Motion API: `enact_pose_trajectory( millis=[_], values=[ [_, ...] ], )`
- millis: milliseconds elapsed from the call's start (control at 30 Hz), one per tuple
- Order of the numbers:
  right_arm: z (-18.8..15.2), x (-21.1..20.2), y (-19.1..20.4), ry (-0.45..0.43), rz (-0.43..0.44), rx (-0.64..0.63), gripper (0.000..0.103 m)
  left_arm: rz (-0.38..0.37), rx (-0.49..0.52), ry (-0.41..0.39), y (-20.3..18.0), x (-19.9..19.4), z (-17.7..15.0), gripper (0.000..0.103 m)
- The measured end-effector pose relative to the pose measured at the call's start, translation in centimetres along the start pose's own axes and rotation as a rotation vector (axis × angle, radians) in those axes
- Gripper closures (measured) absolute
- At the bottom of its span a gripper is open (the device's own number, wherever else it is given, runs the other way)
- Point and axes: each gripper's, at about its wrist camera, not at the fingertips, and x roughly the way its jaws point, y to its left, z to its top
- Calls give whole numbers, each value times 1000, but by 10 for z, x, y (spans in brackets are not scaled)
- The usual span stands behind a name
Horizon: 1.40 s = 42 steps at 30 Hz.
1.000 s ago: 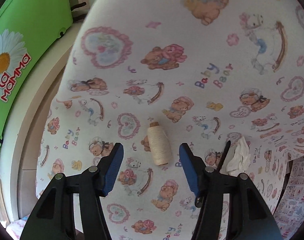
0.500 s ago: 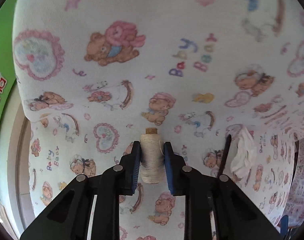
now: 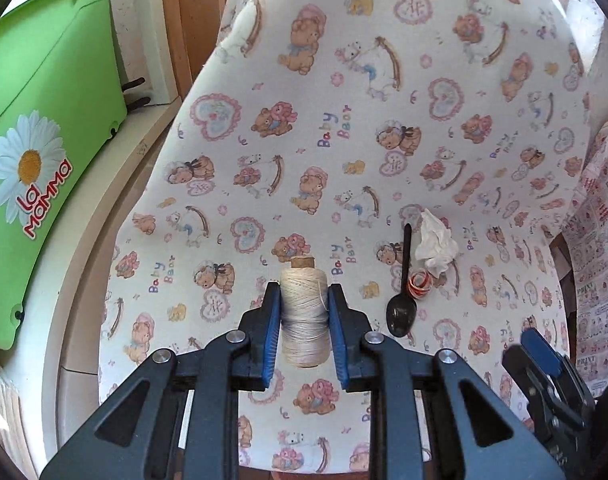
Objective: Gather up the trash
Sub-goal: 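Close the right tool on the orange-red ring item while the left tool holds the spool, then carry the spool and orange-red item over the pink wastebasket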
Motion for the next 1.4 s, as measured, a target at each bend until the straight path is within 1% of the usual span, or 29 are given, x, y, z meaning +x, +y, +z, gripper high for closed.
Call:
enact_pose_trajectory(
  millis=[67,133,167,233,300,400,500,533,600,633,667,700,767,900,1033,1100,1133,1200,1300,1400],
  values=[
    [8,15,2,25,17,11,40,-38,-28,-51,3,-11,-7,81],
    [14,30,1,47,40,46,53,-63,-22,-98,6,-20,-13,81],
    [16,39,1,71,59,65,54,-67,-16,-118,8,-27,-17,81],
    [19,55,0,107,79,94,62,-71,-9,-143,8,-39,-21,81],
    [20,69,-2,129,83,120,68,-68,-2,-150,11,-44,-28,81],
    [20,81,3,132,101,114,68,-46,1,-156,15,-47,-41,81],
    [24,93,12,142,98,87,68,-82,-42,-109,25,-40,-50,81],
    [24,97,15,149,81,77,68,-89,-62,-101,29,-38,-53,81],
    [27,105,22,144,16,19,68,-85,-85,-94,34,-36,-58,81],
    [29,108,22,148,16,6,70,-83,-93,-93,36,-36,-60,81],
    [30,114,22,173,31,16,76,-86,-100,-96,37,-37,-62,81],
    [30,119,20,202,49,28,91,-90,-104,-100,38,-39,-65,81],
    [30,120,19,217,71,35,93,-89,-103,-107,39,-42,-69,81],
    [30,102,17,199,139,55,94,-84,-103,-110,36,-44,-75,81],
    [31,71,20,147,146,13,94,-75,-86,-128,28,-49,-80,81],
    [32,53,18,121,155,12,94,-59,-74,-145,21,-53,-80,81],
    [33,45,17,111,166,21,94,-62,-65,-153,17,-55,-80,81],
    [33,26,13,89,195,48,94,-93,-48,-161,8,-61,-80,81],
    [32,-1,9,47,238,106,94,-101,-33,-193,-4,-75,-80,81],
    [31,-27,18,1,233,72,94,-97,1,-229,-14,-88,-82,81]
  ],
)
